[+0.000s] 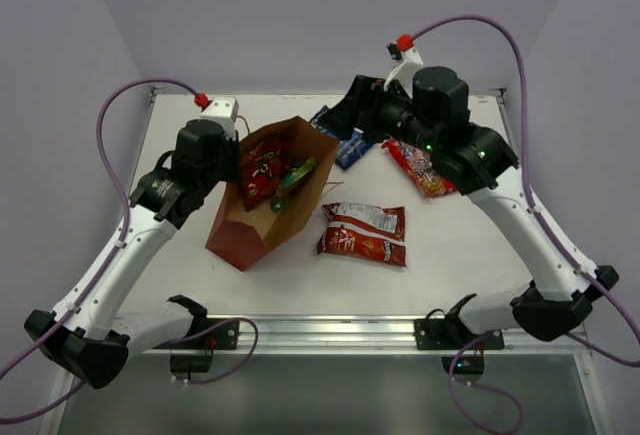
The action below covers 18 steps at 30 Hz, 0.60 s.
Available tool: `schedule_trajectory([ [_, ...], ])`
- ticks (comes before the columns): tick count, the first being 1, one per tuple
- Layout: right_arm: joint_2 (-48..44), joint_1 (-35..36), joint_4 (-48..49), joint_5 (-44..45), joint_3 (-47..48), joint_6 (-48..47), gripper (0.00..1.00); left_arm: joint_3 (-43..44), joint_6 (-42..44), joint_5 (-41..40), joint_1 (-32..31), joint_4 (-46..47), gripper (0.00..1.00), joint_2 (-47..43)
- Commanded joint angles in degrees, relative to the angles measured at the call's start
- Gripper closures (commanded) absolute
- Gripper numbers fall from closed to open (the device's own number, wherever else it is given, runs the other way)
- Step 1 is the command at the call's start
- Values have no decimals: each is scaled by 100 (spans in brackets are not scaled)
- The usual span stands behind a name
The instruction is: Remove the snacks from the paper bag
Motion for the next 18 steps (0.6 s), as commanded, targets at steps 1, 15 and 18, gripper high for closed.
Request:
schedule_trajectory([
  [1, 654, 288, 151, -222, 124, 655, 22, 343, -3, 186, 9, 394, 100, -29],
  [15, 2139, 843, 697, -55, 290, 1860, 23, 353, -152, 432, 9, 446, 100, -38],
  [18, 2465, 930, 573, -11, 344, 1983, 24, 317, -248, 450, 0, 464, 100, -56],
])
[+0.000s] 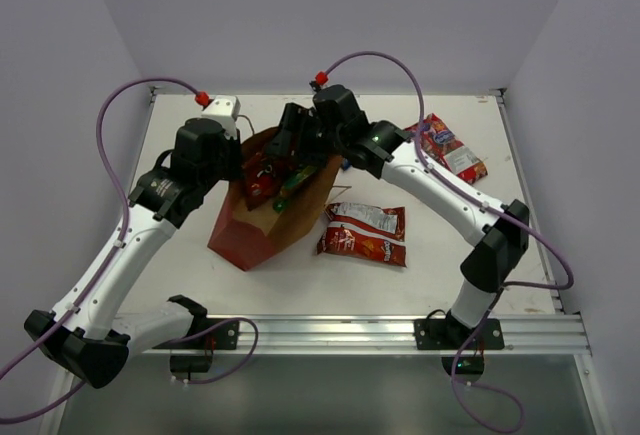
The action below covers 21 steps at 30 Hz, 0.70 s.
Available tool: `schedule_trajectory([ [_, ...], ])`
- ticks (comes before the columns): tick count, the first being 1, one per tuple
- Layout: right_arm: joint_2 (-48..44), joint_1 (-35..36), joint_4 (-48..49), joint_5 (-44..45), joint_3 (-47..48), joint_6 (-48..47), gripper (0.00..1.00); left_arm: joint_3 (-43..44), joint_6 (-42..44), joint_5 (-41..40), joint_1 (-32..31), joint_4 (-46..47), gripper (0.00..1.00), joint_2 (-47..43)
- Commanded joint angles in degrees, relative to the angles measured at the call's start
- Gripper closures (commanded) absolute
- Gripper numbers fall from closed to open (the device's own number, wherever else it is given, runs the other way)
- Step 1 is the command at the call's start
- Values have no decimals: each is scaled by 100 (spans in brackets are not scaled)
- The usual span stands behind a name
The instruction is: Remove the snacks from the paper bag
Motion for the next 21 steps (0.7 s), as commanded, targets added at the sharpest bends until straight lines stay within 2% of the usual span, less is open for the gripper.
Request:
schedule_trajectory([
  [1, 288, 80, 280, 70, 154, 420, 24, 212, -227, 179, 0, 473, 100, -88],
  [8, 605, 107, 492, -106, 100, 755, 24, 195, -297, 241, 0, 499, 100, -132],
  [21, 939, 107, 817, 377, 39, 1334, 24, 142, -429, 364, 0, 499, 100, -194],
])
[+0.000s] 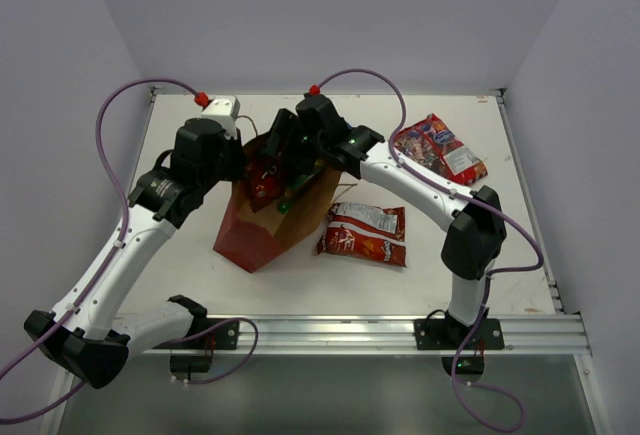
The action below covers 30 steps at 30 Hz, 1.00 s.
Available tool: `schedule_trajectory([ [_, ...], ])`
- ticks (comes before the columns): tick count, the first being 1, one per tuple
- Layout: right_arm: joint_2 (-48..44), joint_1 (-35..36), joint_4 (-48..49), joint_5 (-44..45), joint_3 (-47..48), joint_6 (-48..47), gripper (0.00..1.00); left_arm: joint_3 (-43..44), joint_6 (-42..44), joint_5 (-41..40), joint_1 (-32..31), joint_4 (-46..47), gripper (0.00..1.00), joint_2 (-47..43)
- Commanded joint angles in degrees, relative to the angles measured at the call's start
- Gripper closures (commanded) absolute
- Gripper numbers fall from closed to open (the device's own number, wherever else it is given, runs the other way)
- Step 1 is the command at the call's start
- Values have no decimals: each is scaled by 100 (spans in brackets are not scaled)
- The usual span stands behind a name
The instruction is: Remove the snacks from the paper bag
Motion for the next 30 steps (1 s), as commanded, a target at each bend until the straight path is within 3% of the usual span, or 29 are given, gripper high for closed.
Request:
schedule_trajectory([
  [1, 139, 50, 315, 253, 85, 371, 24, 133, -169, 167, 0, 497, 100, -196],
  [10, 412, 59, 445, 446, 147, 608, 34, 80, -213, 176, 0, 488, 100, -205],
  [16, 315, 59, 578, 473, -55, 618, 66, 54, -266, 158, 0, 488, 100, -223],
  [17, 306, 50, 578, 482, -64, 617, 76, 54, -274, 158, 0, 488, 100, -231],
  [22, 26, 68, 622, 517, -213, 530, 97, 10, -266, 106, 9, 488, 100, -231],
  [30, -835, 76, 622, 420, -424, 117, 100, -43, -257, -219, 0, 435, 100, -161],
])
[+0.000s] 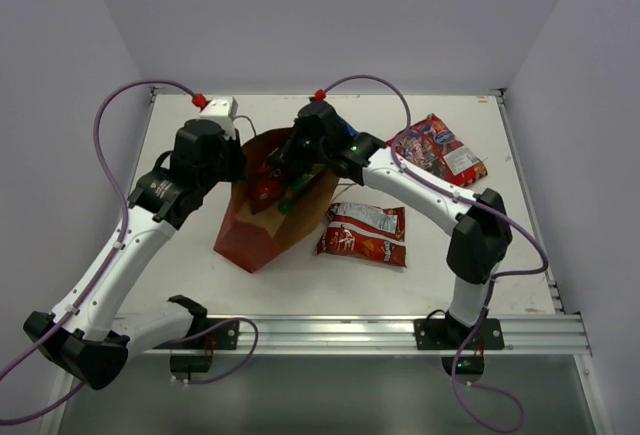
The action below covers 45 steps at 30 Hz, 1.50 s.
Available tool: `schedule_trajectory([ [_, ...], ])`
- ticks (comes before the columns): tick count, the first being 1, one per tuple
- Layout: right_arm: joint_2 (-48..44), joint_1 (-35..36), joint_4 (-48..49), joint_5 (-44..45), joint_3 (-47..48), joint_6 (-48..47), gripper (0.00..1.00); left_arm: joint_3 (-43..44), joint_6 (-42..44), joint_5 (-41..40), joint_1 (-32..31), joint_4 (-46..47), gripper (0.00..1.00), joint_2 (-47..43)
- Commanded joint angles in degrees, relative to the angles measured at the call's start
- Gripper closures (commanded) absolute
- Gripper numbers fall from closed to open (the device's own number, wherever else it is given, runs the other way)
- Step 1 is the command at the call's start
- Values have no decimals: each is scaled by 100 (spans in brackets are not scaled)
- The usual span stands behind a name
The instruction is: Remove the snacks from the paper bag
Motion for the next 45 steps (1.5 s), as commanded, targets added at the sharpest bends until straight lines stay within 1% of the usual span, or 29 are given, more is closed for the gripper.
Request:
schedule_trajectory([
  [1, -827, 19, 209, 33, 4, -296, 100, 3, -91, -215, 0, 427, 100, -104],
  [4, -1170, 19, 148, -142, 83, -542, 100, 3, -65, -312, 0, 444, 100, -25],
  [5, -1301, 19, 69, -186, 240, -595, 100, -6, -56, -338, 0, 453, 100, 1],
  [7, -1408, 19, 16, -353, 398, -824, 100, -14, -56, -356, 0, 479, 100, 36],
  [11, -1549, 11, -124, -626, 1021, -1114, 100, -14, -56, -382, 0, 532, 100, 115],
  [16, -1759, 2, -11, -933, 1357, -1474, 100, -32, -56, -426, 0, 550, 100, 133],
  [22, -2040, -138, -2, -925, 1980, -1887, 100, -155, -56, -488, 9, 559, 100, 151],
  [24, -2269, -349, -2, -864, 1990, -1914, 100, -172, -56, -488, 9, 576, 100, 151],
  [28, -2735, -902, -2, -1030, 1727, -1809, 100, -208, -56, -505, 18, 602, 100, 168],
  [29, -2814, -1130, -10, -1100, 1674, -1800, 100, -216, -38, -514, 9, 611, 100, 186],
  [33, -3314, -1500, 7, -1416, 1445, -1817, 100, -225, 14, -549, 9, 629, 100, 230],
  [36, -3647, -1659, -10, -1418, 1288, -1861, 100, -199, 58, -593, 9, 620, 100, 282],
  [38, -3903, -1755, -63, -1102, 902, -1992, 100, -164, 102, -637, 18, 611, 100, 291],
  [39, -4174, -1799, -107, -953, 726, -2045, 100, -164, 111, -663, 18, 611, 100, 283],
  [40, -4307, -1852, -125, -743, 324, -2089, 100, -138, 137, -681, 18, 594, 100, 282],
  [45, -4879, -2169, -379, -337, -970, -2309, 100, -67, 261, -813, 123, 559, 100, 247],
])
